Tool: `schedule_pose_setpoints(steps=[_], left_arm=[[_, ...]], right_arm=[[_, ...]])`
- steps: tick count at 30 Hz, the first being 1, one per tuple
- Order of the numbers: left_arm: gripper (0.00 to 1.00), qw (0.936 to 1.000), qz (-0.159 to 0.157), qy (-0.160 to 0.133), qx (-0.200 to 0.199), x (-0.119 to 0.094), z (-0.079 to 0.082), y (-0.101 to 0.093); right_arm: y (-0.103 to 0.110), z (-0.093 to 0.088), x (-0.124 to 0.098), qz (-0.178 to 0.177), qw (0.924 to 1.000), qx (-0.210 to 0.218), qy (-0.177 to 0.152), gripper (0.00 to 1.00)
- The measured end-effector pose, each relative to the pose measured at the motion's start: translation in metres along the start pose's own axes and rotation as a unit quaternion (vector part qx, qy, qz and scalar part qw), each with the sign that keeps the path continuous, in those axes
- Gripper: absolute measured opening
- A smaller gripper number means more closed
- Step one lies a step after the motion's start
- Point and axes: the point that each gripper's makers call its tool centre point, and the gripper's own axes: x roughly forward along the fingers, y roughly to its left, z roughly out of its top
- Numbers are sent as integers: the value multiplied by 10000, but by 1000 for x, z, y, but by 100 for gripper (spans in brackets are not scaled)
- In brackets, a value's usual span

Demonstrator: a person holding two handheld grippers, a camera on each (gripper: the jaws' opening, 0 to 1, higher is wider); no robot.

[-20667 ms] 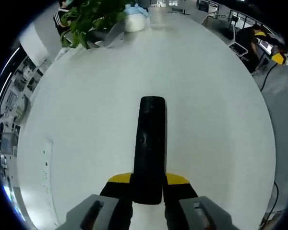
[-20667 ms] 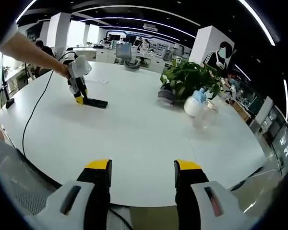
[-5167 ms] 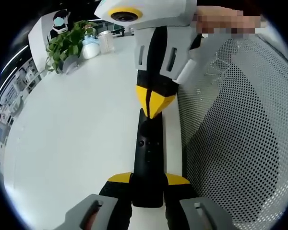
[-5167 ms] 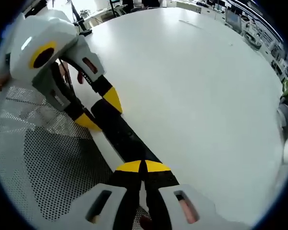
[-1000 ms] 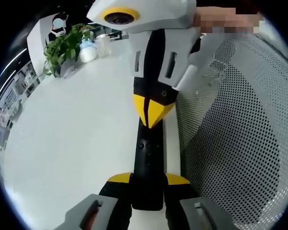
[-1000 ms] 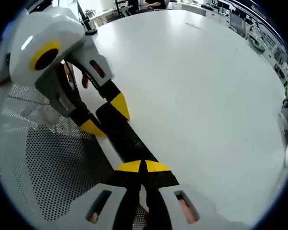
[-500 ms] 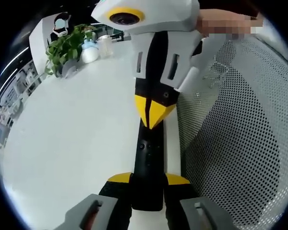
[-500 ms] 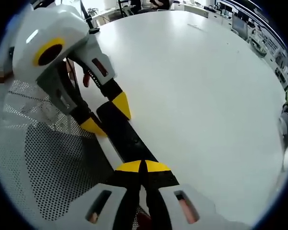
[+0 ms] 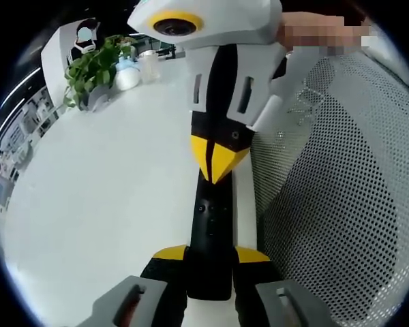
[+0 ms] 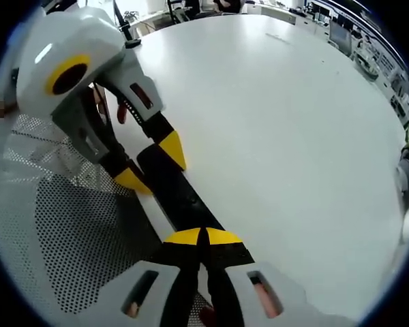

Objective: Press the specified remote control buttons in sequence, fully releasing each button before pressing the next.

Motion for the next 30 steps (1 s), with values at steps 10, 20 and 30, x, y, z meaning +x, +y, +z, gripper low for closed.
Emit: schedule_pose_setpoints(steps=[10,20,30], left_arm=[[25,10000,32,50,-11,1,1,0],[24,9999,27,122,111,0,1,-1],[24,9998,18,138,138,0,1,-2]], right_arm=[[1,0,0,-129,9997,-155,134,0],[1,0,-1,-106,9997,-118,168,0],[1,1,-1,-151,9994,-246,174,0]])
